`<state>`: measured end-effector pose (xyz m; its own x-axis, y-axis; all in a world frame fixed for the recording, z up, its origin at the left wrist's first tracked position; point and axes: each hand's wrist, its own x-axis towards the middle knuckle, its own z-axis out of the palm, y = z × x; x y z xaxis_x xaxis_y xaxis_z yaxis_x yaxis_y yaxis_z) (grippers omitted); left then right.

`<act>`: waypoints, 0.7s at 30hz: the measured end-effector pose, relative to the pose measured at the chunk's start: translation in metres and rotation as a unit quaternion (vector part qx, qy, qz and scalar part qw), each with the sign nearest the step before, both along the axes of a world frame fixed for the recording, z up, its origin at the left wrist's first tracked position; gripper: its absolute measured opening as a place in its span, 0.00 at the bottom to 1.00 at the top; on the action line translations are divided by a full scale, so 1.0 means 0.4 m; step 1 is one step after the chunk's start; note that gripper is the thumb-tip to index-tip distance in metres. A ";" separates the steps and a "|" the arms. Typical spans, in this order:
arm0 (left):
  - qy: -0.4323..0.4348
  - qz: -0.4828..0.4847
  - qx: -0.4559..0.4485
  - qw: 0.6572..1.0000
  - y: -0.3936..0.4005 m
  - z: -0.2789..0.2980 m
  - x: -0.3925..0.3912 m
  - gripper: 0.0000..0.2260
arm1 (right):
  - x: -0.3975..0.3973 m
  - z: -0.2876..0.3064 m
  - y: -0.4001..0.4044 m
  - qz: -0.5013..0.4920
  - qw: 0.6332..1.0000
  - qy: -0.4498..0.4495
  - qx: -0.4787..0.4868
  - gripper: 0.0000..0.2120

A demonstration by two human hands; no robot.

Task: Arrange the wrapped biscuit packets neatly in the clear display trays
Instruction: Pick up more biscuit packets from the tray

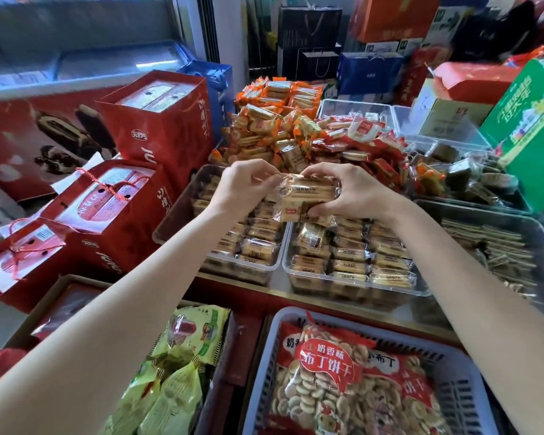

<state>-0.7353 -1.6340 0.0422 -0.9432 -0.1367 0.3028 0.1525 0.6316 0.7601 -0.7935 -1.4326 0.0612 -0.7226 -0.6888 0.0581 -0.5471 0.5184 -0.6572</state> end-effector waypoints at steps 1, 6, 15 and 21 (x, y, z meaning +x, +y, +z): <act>-0.025 -0.001 0.015 1.000 0.005 -0.012 0.003 0.05 | 0.001 0.002 0.001 -0.001 1.000 0.001 -0.003 0.29; -0.040 0.043 0.013 0.998 -0.003 -0.027 0.022 0.03 | 0.011 0.004 0.002 0.001 0.998 -0.035 -0.043 0.29; -0.123 -0.008 0.049 0.991 -0.023 0.052 0.026 0.02 | 0.012 0.016 0.021 -0.022 0.982 -0.159 -0.100 0.23; -0.177 -0.160 0.101 0.966 0.018 0.065 0.040 0.33 | 0.015 0.029 -0.010 -0.006 1.000 -0.023 0.014 0.28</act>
